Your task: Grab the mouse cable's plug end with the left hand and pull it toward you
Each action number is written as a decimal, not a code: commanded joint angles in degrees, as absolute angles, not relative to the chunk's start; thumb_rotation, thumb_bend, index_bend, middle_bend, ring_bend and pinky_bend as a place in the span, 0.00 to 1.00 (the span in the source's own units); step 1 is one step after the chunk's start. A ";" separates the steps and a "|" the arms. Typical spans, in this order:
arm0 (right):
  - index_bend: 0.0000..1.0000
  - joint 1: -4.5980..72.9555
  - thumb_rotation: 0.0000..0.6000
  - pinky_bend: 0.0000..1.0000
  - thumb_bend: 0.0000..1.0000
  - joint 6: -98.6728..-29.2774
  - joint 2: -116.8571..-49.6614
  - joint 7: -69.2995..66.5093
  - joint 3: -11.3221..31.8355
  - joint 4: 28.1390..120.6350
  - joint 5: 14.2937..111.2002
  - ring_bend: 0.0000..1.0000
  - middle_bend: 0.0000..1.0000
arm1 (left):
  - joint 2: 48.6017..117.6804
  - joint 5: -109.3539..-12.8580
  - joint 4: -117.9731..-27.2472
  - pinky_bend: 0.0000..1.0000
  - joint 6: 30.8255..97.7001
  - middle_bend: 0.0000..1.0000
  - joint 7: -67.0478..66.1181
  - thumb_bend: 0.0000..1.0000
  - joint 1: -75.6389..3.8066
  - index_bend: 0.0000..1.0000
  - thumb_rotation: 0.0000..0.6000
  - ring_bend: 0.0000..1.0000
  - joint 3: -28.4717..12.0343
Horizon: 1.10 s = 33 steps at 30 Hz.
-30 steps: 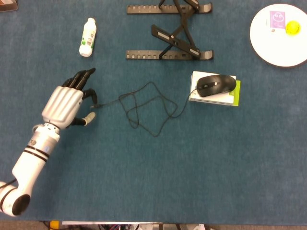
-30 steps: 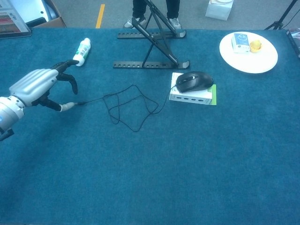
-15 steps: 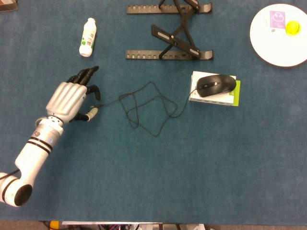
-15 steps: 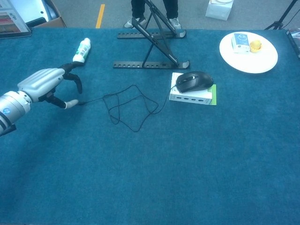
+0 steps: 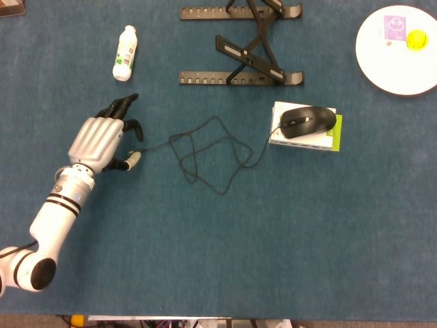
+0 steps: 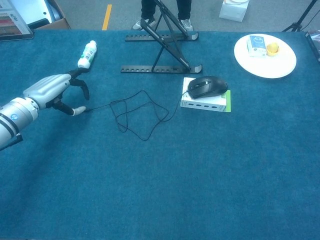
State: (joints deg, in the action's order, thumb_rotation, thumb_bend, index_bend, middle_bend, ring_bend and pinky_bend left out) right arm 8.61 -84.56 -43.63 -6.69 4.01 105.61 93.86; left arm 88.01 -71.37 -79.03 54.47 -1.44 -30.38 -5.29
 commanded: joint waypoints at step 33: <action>0.32 8.15 1.00 0.08 0.38 -85.05 -44.30 -7.66 3.74 104.46 93.59 0.11 0.20 | 95.05 -64.84 -75.89 0.08 59.43 0.00 -10.43 0.31 -27.83 0.48 1.00 0.00 -6.33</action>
